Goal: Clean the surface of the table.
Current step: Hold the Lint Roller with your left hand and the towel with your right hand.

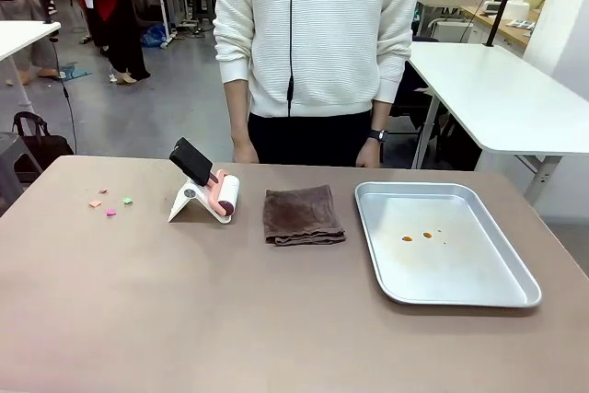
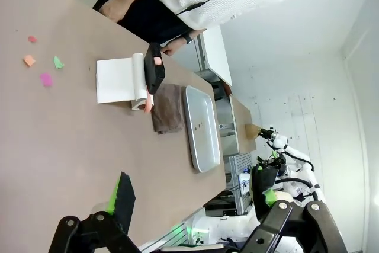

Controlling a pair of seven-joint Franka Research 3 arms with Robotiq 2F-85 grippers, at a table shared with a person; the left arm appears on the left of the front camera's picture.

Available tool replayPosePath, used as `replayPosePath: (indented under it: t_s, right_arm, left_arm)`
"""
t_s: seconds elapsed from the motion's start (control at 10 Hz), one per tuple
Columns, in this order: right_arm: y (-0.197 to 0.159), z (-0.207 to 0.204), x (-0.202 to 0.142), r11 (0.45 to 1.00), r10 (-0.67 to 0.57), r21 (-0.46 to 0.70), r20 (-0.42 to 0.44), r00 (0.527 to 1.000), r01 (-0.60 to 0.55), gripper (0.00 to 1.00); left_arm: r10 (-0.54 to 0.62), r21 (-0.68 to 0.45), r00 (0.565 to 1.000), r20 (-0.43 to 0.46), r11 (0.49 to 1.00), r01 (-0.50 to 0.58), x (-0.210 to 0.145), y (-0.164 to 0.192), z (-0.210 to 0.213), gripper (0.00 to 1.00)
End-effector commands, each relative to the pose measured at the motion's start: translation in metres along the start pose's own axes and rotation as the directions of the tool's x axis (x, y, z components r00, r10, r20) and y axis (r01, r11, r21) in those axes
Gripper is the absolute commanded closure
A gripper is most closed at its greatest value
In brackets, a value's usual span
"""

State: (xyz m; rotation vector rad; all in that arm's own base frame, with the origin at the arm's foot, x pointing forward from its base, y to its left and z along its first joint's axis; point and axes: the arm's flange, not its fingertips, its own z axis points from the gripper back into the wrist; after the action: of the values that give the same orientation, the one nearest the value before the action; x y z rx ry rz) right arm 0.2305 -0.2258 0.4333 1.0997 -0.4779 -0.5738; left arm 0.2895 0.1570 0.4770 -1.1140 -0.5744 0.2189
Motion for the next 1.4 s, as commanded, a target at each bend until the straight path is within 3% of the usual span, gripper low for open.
replayPosePath:
  t_s: [0.0, 0.3, 0.4, 0.6, 0.8, 1.0, 1.2, 1.3]
  right_arm:
    - [0.004, 0.004, 0.0, 1.0, 0.016, 0.021, 0.009, 1.0, -0.016, 0.0]
    - [0.003, 0.003, -0.001, 1.0, 0.003, -0.008, -0.001, 1.0, -0.003, 0.0]
    - [0.024, -0.014, -0.01, 0.989, 0.049, -0.14, 0.022, 0.999, -0.046, 0.0]
    - [0.083, -0.061, -0.028, 0.903, 0.25, -0.36, -0.004, 0.968, -0.235, 0.0]
    - [0.137, -0.123, -0.041, 0.811, 0.407, -0.403, -0.132, 0.904, -0.424, 0.0]
    - [0.173, -0.187, -0.055, 0.712, 0.495, -0.433, -0.25, 0.832, -0.553, 0.0]
    - [0.195, -0.25, -0.073, 0.666, 0.537, -0.379, -0.354, 0.766, -0.643, 0.0]
    - [0.199, -0.285, -0.087, 0.67, 0.527, -0.361, -0.384, 0.758, -0.649, 0.0]
  left_arm:
    - [-0.031, -0.019, 0.999, 0.008, 0.999, 0.032, -0.001, 0.0, 0.001, 0.0]
    - [-0.006, 0.002, 1.0, -0.001, 1.0, 0.006, -0.001, -0.001, 0.003, 0.0]
    - [-0.106, -0.016, 0.993, -0.057, 0.994, 0.105, 0.006, -0.012, -0.006, 0.0]
    - [-0.213, -0.005, 0.963, -0.162, 0.977, 0.215, 0.039, -0.045, -0.035, 0.0]
    - [-0.293, -0.019, 0.908, -0.301, 0.953, 0.301, 0.068, -0.079, -0.085, 0.0]
    - [-0.256, 0.039, 0.88, -0.401, 0.955, 0.295, 0.077, -0.106, -0.145, 0.0]
    - [-0.239, 0.133, 0.81, -0.535, 0.923, 0.361, 0.074, -0.118, -0.21, 0.0]
    - [-0.222, 0.123, 0.763, -0.607, 0.922, 0.366, 0.071, -0.12, -0.237, 0.0]
